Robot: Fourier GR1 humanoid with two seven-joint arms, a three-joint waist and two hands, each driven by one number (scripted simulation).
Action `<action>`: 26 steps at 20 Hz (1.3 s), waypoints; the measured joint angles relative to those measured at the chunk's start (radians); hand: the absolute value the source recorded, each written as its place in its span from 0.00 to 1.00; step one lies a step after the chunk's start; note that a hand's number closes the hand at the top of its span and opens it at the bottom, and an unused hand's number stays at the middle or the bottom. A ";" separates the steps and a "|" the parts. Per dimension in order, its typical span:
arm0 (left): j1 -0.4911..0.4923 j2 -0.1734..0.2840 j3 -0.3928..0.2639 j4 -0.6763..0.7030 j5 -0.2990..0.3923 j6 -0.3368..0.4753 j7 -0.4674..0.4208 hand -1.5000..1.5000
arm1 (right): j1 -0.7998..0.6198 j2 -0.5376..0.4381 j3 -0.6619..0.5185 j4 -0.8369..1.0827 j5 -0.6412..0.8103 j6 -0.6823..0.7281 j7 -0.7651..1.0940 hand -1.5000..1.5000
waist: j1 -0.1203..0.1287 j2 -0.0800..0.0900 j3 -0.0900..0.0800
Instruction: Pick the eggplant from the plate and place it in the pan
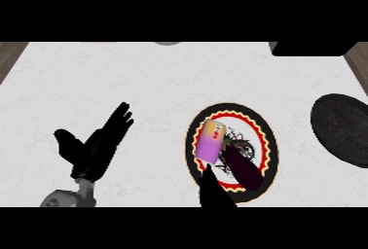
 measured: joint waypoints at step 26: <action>0.006 -0.050 0.051 -0.008 -0.052 -0.053 0.026 0.50 | -0.037 -0.058 -0.112 0.228 0.340 -0.363 -0.343 1.00 | 0.008 -0.002 0.000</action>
